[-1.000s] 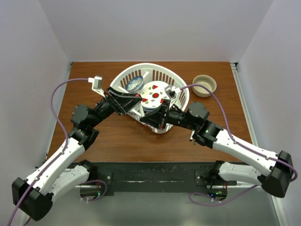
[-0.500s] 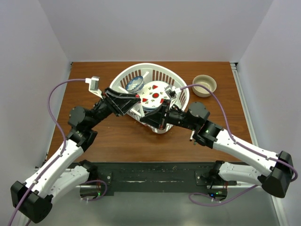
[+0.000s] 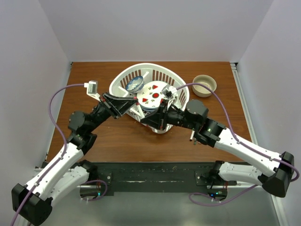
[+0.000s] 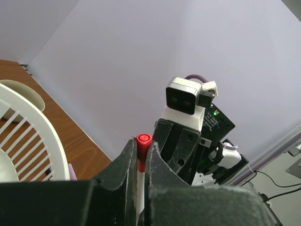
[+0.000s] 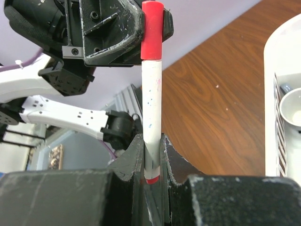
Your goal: Insert the pens into the pen caps
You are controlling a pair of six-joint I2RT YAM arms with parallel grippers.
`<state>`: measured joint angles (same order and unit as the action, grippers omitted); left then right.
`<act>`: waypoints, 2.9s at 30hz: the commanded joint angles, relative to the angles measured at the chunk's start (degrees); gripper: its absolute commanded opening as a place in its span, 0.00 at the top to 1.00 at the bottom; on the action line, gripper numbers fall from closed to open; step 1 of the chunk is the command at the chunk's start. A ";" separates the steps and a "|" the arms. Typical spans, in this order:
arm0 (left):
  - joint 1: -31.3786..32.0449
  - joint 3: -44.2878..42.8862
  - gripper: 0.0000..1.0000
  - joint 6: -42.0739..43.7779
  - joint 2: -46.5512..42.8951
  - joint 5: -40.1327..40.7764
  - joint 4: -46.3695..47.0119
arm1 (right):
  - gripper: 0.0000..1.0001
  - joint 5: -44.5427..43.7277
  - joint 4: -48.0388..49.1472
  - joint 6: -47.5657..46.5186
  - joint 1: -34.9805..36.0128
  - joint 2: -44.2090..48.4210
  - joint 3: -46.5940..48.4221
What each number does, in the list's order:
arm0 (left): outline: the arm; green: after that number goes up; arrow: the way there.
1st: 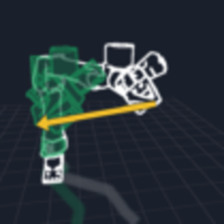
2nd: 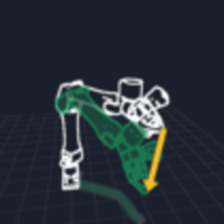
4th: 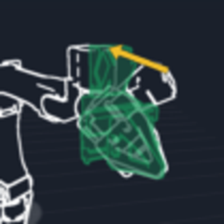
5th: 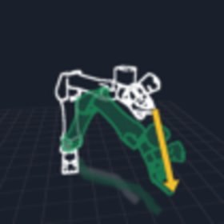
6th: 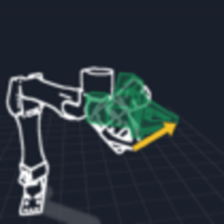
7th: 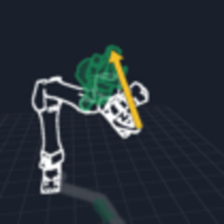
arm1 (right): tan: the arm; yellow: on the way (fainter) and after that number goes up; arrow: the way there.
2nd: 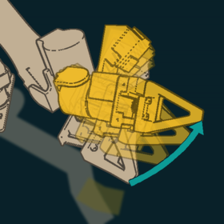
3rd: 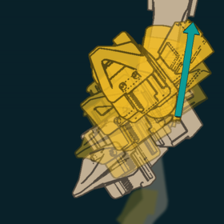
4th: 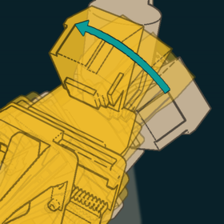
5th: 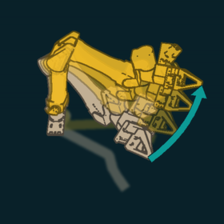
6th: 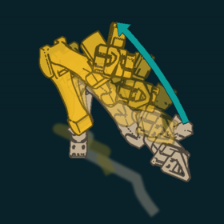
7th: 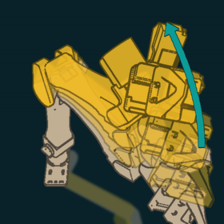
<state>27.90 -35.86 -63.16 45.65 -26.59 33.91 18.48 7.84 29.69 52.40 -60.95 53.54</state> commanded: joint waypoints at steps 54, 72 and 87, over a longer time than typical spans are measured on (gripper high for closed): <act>12.52 9.25 1.00 0.30 -5.22 -4.80 -14.20 | 1.00 1.39 5.63 -10.61 -9.25 -14.90 31.53; 19.03 3.16 1.00 11.64 1.99 3.91 -27.92 | 1.00 -5.73 -3.53 -18.17 -7.75 -17.80 39.09; 19.30 -4.99 1.00 14.28 -2.31 10.85 -37.25 | 1.00 -5.82 -1.24 -17.56 -9.07 -14.03 34.00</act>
<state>47.29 -33.19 -51.59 46.54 -16.10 -0.64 14.33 3.22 12.56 43.09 -76.27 88.31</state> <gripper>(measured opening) 0.010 0.146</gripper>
